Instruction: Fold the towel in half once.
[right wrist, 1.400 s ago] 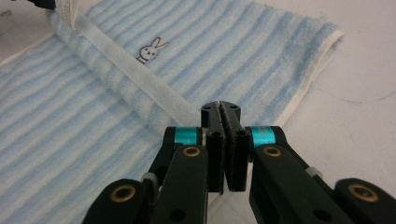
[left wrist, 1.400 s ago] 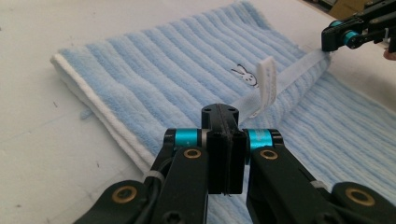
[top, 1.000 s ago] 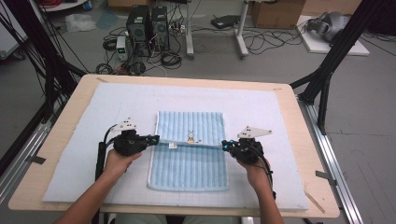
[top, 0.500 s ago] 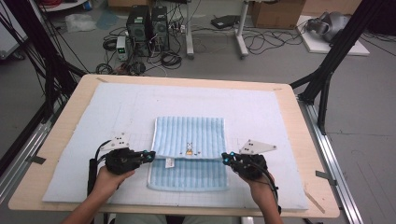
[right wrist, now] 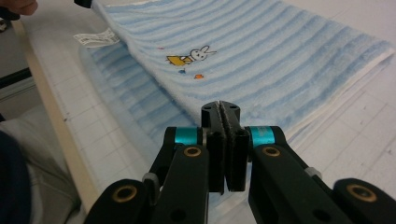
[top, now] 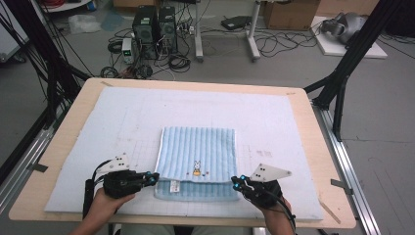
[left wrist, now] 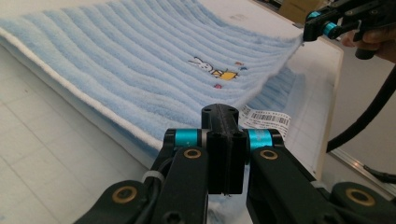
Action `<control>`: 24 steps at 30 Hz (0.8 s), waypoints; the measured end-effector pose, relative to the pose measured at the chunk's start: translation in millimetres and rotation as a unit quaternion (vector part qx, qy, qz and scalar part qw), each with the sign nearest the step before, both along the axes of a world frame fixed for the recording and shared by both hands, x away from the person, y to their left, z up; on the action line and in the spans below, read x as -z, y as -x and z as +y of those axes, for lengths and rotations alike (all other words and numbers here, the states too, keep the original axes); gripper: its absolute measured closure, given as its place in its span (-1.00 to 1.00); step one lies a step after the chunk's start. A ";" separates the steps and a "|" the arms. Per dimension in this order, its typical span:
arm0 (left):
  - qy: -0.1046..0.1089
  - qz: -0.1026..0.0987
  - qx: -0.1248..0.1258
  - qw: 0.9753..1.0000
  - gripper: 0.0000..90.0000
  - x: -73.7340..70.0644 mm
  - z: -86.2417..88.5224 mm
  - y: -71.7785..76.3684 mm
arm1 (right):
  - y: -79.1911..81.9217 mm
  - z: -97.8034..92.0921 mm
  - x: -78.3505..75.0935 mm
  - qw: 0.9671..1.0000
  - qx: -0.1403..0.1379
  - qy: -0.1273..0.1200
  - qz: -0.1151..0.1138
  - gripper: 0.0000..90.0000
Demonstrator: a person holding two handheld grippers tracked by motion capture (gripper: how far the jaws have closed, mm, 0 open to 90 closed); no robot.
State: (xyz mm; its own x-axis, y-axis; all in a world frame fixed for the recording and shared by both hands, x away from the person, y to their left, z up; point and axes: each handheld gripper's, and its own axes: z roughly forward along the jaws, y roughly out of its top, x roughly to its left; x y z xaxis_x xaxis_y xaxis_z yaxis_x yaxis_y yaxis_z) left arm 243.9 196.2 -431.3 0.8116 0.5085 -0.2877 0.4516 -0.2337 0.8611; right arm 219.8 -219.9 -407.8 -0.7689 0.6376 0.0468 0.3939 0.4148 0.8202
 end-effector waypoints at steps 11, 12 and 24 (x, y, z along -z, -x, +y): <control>0.012 0.017 0.013 1.000 0.53 1.2 4.0 -0.5 | 9.1 -2.4 19.9 0.999 0.010 0.020 0.025 0.82; 0.014 0.012 0.005 1.000 0.53 -1.0 5.7 -3.2 | 8.4 -3.5 18.7 0.999 0.019 0.017 0.025 0.77; 0.010 0.000 -0.104 0.995 0.25 -6.2 1.8 -62.1 | -38.6 6.2 15.2 0.998 0.063 0.012 0.005 0.46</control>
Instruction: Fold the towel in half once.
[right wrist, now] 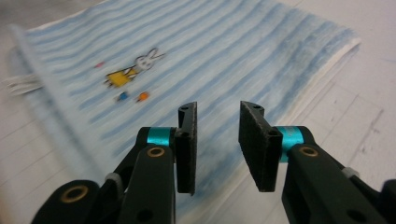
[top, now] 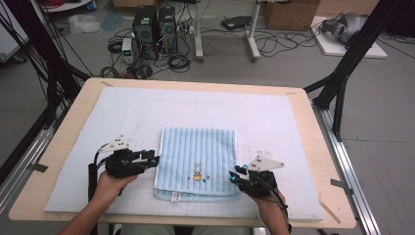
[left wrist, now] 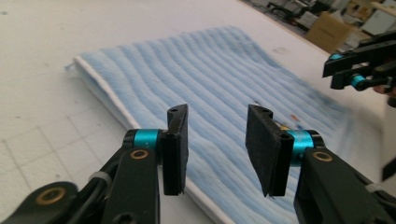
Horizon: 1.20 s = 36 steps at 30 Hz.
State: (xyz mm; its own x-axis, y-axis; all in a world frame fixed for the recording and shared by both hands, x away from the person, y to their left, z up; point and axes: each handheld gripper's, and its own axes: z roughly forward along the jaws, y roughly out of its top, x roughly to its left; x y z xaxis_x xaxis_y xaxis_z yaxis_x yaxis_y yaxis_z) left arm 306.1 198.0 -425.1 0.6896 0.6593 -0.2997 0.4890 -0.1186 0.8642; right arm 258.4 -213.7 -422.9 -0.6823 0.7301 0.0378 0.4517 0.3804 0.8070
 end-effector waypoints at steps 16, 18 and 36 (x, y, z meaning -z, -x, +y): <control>-0.055 0.040 -0.108 0.992 0.08 20.0 -11.7 -86.6 | -106.2 8.2 5.0 0.993 0.114 0.017 0.009 0.25; -0.049 0.058 -0.110 0.991 0.04 26.1 -15.6 -90.5 | -114.2 11.2 8.7 0.992 0.125 0.017 0.024 0.24; -0.105 0.055 -0.066 0.991 0.94 24.0 -33.1 -102.4 | -130.7 15.6 22.2 0.992 0.099 0.000 0.075 0.90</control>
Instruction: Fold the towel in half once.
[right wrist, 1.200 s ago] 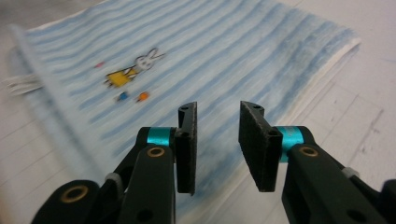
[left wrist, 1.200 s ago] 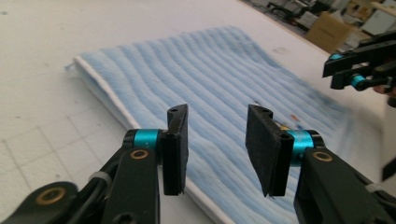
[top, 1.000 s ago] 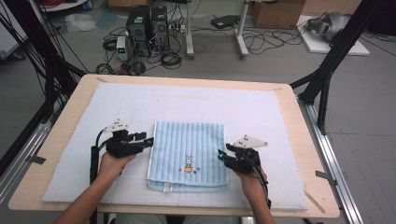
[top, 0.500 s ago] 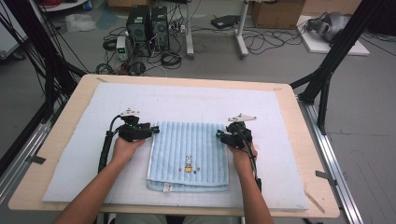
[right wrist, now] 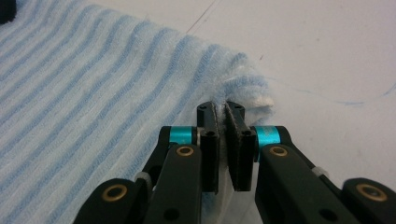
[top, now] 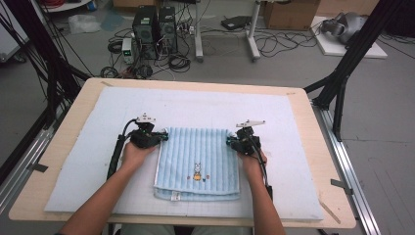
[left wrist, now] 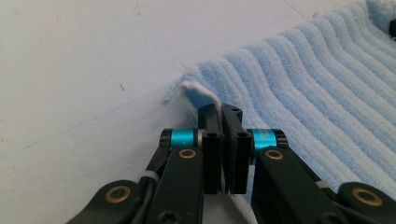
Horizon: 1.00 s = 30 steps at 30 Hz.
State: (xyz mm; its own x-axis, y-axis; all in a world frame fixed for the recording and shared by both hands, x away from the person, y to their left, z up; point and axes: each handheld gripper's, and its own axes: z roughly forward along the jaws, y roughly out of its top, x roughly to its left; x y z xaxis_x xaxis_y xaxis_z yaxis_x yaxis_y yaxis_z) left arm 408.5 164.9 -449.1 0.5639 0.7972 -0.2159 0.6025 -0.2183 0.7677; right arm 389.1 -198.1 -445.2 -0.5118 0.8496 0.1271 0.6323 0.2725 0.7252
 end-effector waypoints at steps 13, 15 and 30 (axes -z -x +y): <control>0.017 -0.027 -0.042 0.999 0.94 -0.9 4.3 -40.4 | -39.9 12.4 -1.7 0.998 0.036 0.015 -0.051 0.90; 0.019 -0.033 -0.042 0.998 0.92 0.4 5.7 -41.6 | -42.9 13.2 -0.9 0.998 0.038 0.008 -0.048 0.87; 0.088 -0.064 -0.007 0.994 -0.37 -23.2 15.6 -5.6 | -16.0 12.2 -30.7 0.996 0.028 -0.019 -0.086 -0.14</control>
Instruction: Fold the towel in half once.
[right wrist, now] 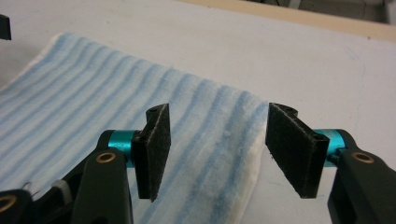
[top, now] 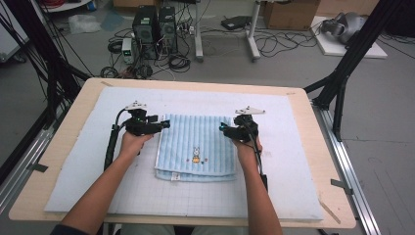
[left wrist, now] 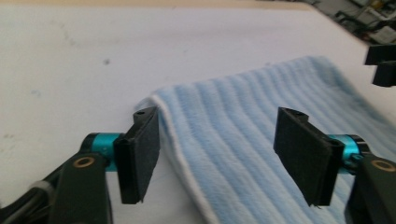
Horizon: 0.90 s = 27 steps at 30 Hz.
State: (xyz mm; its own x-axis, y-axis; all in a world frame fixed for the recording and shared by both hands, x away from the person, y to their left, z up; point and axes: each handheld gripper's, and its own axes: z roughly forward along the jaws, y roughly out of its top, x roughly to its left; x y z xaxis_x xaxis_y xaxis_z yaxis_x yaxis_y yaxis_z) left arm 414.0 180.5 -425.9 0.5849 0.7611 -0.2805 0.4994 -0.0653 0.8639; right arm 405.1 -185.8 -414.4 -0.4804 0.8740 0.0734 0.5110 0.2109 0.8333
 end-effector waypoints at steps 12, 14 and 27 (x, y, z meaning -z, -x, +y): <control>-0.012 -0.003 0.044 0.999 -0.08 2.9 16.2 50.4 | 52.0 -14.1 -10.0 0.998 -0.056 0.002 -0.016 -0.16; -0.014 0.004 0.048 0.999 -0.04 5.8 18.9 58.0 | 60.3 -16.7 -8.3 0.998 -0.060 0.008 -0.016 -0.16; -0.001 -0.003 0.083 0.997 0.04 14.6 32.3 98.3 | 98.2 -23.7 2.8 0.997 -0.079 -0.003 -0.003 -0.10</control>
State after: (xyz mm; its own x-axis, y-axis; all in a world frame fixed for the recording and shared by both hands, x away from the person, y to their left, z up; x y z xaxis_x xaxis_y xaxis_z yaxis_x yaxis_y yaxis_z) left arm 315.7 212.7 -440.5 0.7048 0.6540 -0.2746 0.4761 -0.1492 0.8667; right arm 306.9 -209.5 -417.2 -0.6128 0.7868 0.0741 0.4661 0.2840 0.8379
